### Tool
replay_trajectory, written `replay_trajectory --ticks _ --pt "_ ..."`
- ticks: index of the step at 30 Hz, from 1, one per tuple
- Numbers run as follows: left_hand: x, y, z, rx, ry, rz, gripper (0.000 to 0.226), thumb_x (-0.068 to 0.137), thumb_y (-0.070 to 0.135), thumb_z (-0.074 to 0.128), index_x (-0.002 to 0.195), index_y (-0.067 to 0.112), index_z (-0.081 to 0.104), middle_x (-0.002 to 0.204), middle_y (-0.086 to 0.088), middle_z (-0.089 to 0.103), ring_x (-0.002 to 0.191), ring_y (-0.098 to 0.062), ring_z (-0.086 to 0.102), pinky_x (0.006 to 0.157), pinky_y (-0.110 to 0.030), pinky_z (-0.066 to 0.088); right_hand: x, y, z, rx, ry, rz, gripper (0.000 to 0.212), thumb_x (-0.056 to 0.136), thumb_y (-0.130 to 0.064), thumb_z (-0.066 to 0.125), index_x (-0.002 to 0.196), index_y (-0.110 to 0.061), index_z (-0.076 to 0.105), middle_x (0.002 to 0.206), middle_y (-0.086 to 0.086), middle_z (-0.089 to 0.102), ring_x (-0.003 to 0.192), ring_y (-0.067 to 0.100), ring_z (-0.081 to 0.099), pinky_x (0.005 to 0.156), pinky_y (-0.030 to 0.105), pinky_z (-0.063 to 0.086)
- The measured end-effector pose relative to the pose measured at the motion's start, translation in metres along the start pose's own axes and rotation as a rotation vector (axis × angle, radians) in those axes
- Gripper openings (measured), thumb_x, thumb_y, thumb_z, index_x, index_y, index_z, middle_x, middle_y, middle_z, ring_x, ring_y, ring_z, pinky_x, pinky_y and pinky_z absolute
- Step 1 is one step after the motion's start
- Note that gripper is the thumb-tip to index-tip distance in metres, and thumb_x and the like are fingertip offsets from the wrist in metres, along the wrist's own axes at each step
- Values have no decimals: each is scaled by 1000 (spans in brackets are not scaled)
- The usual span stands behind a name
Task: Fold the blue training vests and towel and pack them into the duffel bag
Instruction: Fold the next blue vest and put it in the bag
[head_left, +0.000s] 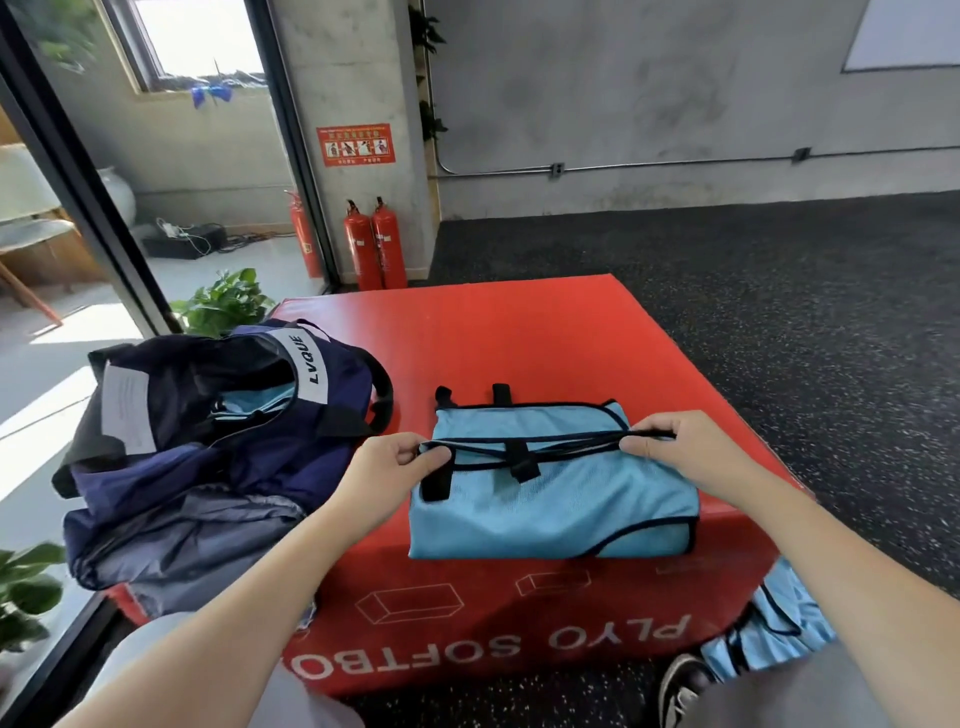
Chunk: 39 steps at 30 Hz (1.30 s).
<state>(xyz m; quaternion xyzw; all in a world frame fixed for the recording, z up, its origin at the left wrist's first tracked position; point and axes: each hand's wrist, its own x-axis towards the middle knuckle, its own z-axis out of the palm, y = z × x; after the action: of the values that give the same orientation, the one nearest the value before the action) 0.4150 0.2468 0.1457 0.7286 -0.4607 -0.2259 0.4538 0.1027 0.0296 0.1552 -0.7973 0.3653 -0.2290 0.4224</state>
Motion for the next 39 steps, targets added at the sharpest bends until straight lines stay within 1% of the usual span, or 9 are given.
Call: replay_trajectory --ticks 5,9,12,19,23,26,29,33,39 --pt "33 -13 9 77 87 -10 14 90 38 71 87 25 75 78 -7 71 68 -11 55 68 -37 48 33 2 9 -48 15 32 9 87 -36 77 81 -28 77 70 -25 69 62 -11 57 68 24 39" --pt "65 -17 18 112 129 -43 11 94 32 68 85 26 71 82 -1 74 83 -20 68 79 -35 53 66 5 8 -105 38 37 8 85 -40 79 78 -35 77 80 -15 74 83 9 68 81 36 51" --pt "87 -18 24 126 151 -61 13 94 30 67 82 34 66 82 7 74 84 -10 68 69 -20 49 90 10 7 -163 39 46 7 83 -44 79 78 -40 76 83 -16 75 89 11 68 86 37 52" --pt "129 -33 37 310 201 -135 18 91 38 69 82 23 66 77 6 67 76 -14 61 62 -22 43 130 25 11 -381 28 55 9 87 -45 74 83 -37 72 87 -23 69 84 -5 59 73 14 42" --pt "135 -49 40 461 203 -241 26 86 51 70 87 26 62 83 10 63 80 -15 61 68 -32 51 140 39 20 -673 -3 127 28 91 -51 68 110 -31 70 112 -9 68 106 17 61 95 41 48" --pt "137 -50 41 431 238 -229 30 85 48 72 95 23 59 86 8 62 83 -16 60 70 -35 51 142 28 33 -829 62 39 34 93 -52 63 119 -30 66 117 -6 64 115 22 55 97 46 41" --pt "135 -45 45 354 235 -172 24 87 38 73 97 23 58 86 5 59 84 -15 58 70 -31 45 139 1 55 -631 71 -104 23 95 -48 62 105 -29 71 104 -11 66 101 16 59 90 41 48" --pt "127 -36 51 271 220 -141 28 90 37 70 111 24 58 97 8 59 90 -11 58 76 -29 46 130 -21 97 -380 -103 59 35 90 -64 59 96 -30 67 80 -11 69 71 8 65 70 34 55" --pt "117 -20 56 63 267 -109 44 90 41 70 127 28 51 117 12 58 101 -5 60 85 -20 45 137 -26 119 -202 -132 91 57 86 -73 55 128 -33 52 105 -16 66 86 2 63 67 23 45"
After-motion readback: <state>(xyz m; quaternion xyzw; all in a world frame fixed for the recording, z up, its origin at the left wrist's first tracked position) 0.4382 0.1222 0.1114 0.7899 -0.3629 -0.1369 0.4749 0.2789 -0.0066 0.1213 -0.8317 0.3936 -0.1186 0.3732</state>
